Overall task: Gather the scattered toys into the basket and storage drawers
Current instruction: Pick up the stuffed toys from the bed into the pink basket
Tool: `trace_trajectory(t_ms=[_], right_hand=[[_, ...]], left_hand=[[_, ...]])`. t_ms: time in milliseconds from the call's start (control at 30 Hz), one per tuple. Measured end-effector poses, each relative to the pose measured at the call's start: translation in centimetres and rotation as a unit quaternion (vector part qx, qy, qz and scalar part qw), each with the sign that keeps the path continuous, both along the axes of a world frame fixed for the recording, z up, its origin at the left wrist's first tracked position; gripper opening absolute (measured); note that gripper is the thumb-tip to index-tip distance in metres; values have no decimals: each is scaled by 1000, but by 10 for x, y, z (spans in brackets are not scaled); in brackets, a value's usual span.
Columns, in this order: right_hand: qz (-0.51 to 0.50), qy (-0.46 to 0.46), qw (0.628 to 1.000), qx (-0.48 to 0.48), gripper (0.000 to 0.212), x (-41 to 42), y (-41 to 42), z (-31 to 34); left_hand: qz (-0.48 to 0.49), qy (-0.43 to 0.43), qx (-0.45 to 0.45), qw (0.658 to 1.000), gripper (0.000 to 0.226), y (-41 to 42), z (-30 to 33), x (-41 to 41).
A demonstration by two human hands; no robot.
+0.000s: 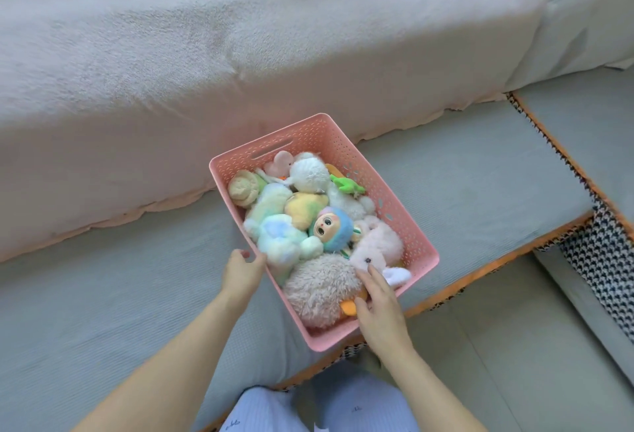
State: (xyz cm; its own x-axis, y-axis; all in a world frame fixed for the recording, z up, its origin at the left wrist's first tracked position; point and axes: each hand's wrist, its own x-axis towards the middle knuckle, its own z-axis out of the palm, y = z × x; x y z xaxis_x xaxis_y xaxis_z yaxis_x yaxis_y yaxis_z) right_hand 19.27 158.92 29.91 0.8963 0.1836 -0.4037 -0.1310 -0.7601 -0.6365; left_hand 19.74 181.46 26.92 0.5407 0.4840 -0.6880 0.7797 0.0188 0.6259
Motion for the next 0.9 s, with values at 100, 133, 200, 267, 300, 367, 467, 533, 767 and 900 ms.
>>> trace_trajectory(t_ms=[100, 133, 200, 267, 300, 367, 467, 533, 767, 900], right_hand=[[-2, -10, 1000, 10, 51, -14, -8, 7], [1, -16, 1000, 11, 51, -17, -11, 9], [3, -23, 1000, 10, 50, -23, -23, 16], [-7, -21, 1000, 12, 50, -23, -32, 21], [-16, -22, 1000, 15, 50, -22, -41, 25], [-30, -27, 999, 26, 50, -19, -54, 31], [-33, -30, 998, 44, 52, -13, -81, 35], [-34, -36, 998, 45, 50, -3, -103, 35], [-25, -24, 998, 49, 49, 54, -166, 45], [-13, -7, 999, 37, 47, 87, -191, 45]], left_hand=[[25, -25, -74, 997, 10, -7, 10, -8], [24, -31, -62, 997, 13, -8, 11, -8], [34, -35, -54, 997, 13, -11, 16, -7], [44, -21, -63, 997, 22, -16, 14, -7], [50, -10, -66, 997, 24, -24, 14, -7], [72, 17, -73, 995, 26, -41, 16, -9], [123, 42, -95, 987, 30, -81, 18, -12], [166, 61, -116, 977, 32, -116, 22, -9], [316, 82, -306, 894, 45, -250, 65, 35], [271, 121, -399, 868, 33, -277, 90, 46]])
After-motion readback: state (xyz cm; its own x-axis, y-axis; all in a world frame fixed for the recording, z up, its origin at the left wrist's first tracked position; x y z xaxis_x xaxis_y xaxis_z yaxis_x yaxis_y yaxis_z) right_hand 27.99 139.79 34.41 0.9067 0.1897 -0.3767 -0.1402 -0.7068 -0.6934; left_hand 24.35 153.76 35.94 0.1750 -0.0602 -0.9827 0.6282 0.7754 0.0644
